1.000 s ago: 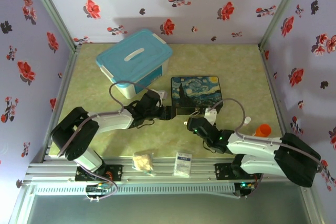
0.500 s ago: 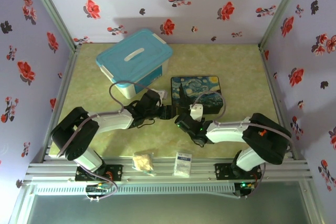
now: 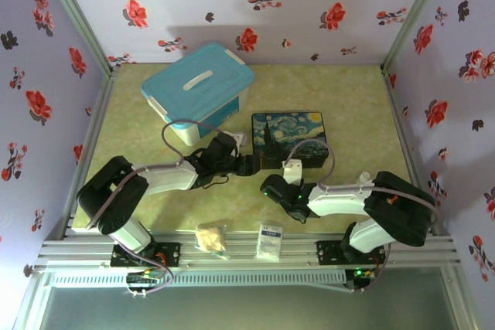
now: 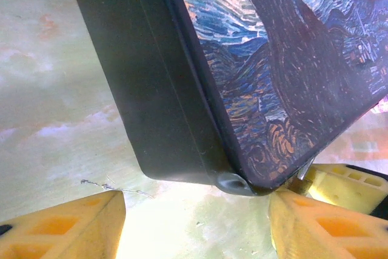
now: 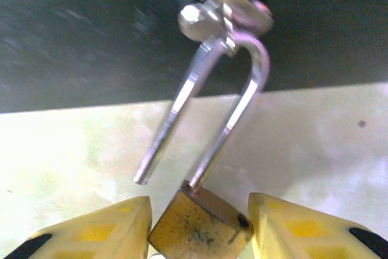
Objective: Unlock the padlock with the key
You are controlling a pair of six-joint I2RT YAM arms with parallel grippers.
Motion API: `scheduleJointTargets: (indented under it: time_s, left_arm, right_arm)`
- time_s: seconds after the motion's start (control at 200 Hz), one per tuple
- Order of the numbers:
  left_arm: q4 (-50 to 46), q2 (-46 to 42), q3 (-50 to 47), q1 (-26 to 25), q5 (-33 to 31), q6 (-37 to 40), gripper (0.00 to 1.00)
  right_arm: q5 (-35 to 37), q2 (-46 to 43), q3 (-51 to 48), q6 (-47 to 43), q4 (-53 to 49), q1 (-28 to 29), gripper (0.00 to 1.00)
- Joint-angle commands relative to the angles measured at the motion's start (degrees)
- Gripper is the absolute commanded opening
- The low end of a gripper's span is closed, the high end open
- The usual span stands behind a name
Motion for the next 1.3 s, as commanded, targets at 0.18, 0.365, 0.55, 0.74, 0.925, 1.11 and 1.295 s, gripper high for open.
scheduleJointTargets:
  time_s: [0.18, 0.365, 0.55, 0.74, 0.925, 1.11, 1.295]
  left_arm:
    - [1.41, 0.54, -0.6, 0.09, -0.2, -0.94, 0.64]
    - [1.08, -0.65, -0.46, 0.02, -0.05, -0.91, 0.64]
    - [0.71, -2.68, -0.31, 0.02, 0.06, -0.77, 0.64]
    - [0.57, -3.02, -0.11, -0.14, 0.07, -0.86, 0.63]
    - [0.7, -2.86, -0.29, -0.15, 0.06, -0.97, 0.63]
    - [1.14, -2.18, -0.42, -0.29, 0.06, -1.2, 0.63]
    - [1.59, -1.4, -0.16, -0.24, 0.28, -1.43, 0.63]
  right_arm:
    - [-1.4, -9.45, -6.55, 0.95, 1.32, 0.26, 0.56]
    - [-12.93, -22.01, -14.04, 0.39, 11.67, -6.08, 0.68]
    - [-22.63, -28.96, -15.28, -2.01, 7.07, -14.91, 0.64]
    - [-27.61, -28.48, -15.93, -2.63, 8.9, -18.91, 0.59]
    - [-27.53, -26.2, -16.17, -2.94, 10.11, -18.98, 0.55]
    - [-27.06, -21.42, -15.52, -4.1, 11.32, -18.99, 0.51]
    - [-27.31, -16.2, -14.35, -5.15, 14.34, -18.96, 0.49]
